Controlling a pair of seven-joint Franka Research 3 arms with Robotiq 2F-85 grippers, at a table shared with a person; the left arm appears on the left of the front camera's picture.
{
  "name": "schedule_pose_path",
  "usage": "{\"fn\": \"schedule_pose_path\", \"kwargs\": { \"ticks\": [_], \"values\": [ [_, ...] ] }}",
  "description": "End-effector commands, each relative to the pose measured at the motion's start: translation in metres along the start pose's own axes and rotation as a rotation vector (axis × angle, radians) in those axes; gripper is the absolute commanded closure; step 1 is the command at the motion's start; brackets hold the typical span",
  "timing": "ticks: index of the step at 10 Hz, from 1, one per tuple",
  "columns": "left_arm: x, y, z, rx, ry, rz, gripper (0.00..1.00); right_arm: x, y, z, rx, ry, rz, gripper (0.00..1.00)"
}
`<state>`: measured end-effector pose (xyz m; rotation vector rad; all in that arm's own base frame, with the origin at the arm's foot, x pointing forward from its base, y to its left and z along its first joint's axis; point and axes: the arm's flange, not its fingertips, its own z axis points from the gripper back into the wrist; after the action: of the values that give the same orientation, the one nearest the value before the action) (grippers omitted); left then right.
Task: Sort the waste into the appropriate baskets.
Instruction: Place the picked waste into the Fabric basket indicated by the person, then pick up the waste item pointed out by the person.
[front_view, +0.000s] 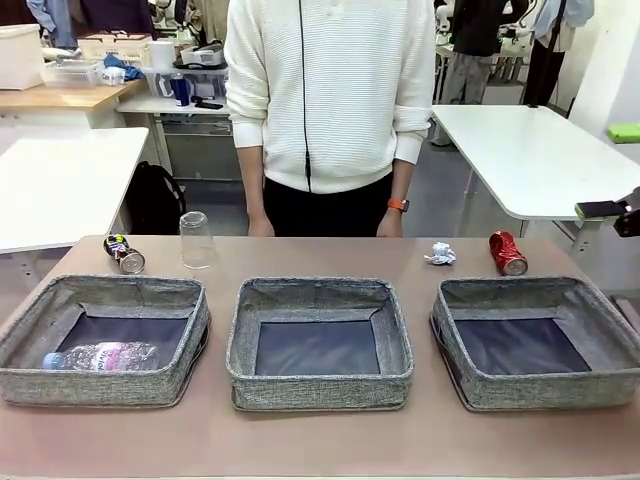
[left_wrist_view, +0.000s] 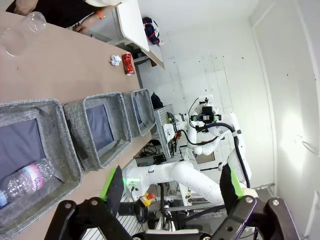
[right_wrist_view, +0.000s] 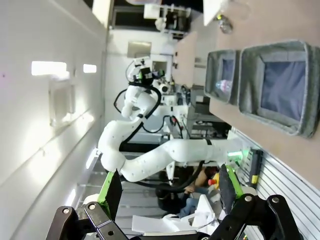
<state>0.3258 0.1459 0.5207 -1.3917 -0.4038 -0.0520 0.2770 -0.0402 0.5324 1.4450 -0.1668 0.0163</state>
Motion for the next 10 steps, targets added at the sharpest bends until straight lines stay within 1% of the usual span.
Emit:
{"fn": "schedule_pose_path", "kwargs": {
  "ticks": [1, 10],
  "values": [
    [0.0011, -0.0022, -0.0007, -0.022, -0.007, -0.019, 0.00, -0.0010, 0.0059, 0.0011, 0.013, -0.010, -0.020, 0.00],
    [0.0011, -0.0022, -0.0007, -0.022, -0.007, -0.019, 0.00, -0.0010, 0.0059, 0.0011, 0.013, -0.010, -0.020, 0.00]
  ]
}}
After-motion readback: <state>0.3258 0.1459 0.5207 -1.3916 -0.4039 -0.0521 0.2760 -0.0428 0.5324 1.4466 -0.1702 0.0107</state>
